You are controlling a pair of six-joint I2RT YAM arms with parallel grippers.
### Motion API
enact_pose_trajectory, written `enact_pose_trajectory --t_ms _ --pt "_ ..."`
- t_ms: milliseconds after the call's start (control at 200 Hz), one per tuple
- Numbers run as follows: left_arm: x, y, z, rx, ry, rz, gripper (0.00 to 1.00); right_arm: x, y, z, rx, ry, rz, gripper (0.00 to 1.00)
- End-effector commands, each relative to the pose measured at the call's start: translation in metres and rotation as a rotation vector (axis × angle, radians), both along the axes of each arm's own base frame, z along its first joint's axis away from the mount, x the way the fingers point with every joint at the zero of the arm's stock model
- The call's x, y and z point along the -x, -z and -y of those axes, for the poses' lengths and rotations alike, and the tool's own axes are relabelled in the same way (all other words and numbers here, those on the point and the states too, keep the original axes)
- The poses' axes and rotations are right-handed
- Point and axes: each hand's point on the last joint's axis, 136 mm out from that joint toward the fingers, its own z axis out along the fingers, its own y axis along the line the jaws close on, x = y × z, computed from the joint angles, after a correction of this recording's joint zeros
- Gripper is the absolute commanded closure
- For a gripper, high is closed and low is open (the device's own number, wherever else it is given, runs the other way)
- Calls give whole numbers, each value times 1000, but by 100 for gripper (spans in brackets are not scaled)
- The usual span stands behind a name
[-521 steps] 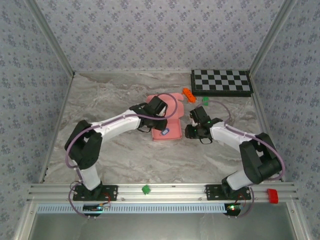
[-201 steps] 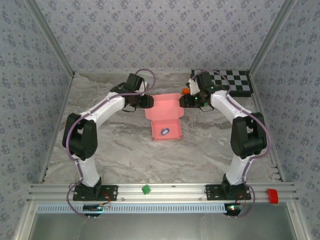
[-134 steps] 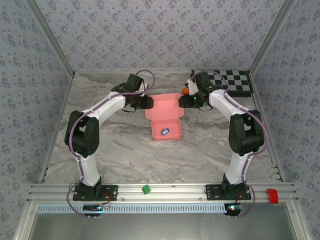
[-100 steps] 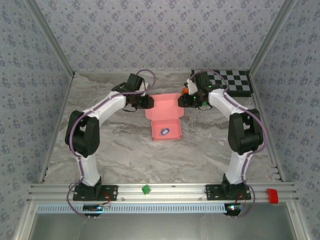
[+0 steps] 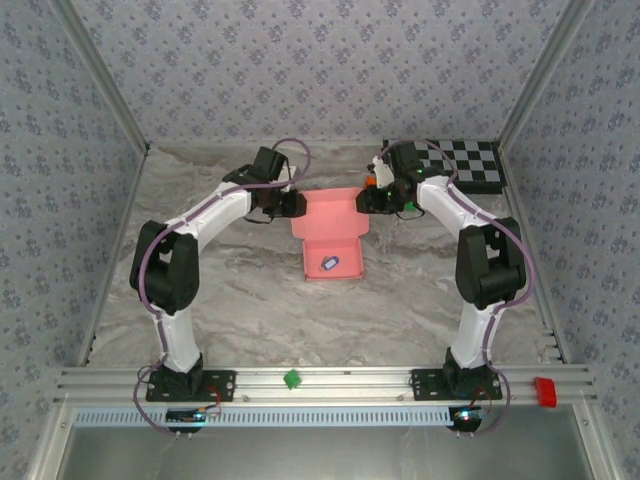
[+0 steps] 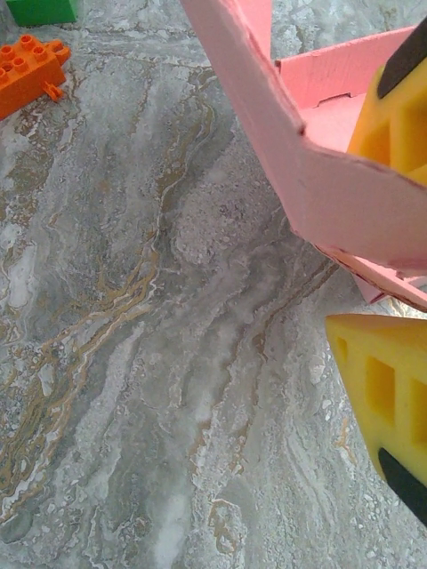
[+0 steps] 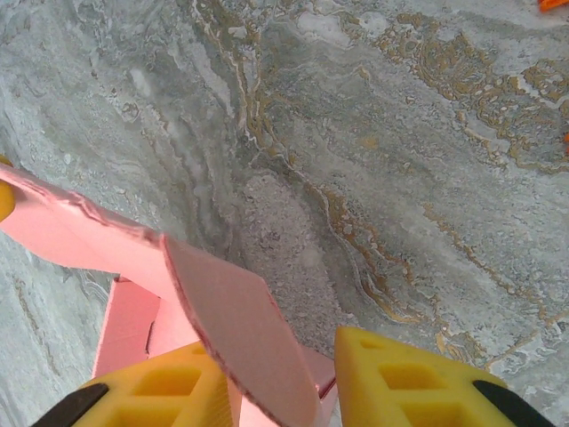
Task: Fold the paper box
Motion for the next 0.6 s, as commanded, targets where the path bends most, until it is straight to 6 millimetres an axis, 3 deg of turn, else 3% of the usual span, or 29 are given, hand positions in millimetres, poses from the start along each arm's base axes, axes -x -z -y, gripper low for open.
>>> enact_pose_trajectory --t_ms 0,335,595 --pt "-3 -6 -2 -14 12 7 71 -2 1 0 20 -22 -3 67" --pt "-4 -6 -1 -9 10 5 77 4 3 1 38 -25 -23 73" --pt "-5 -10 3 8 16 11 90 3 0 0 44 -23 -13 84"
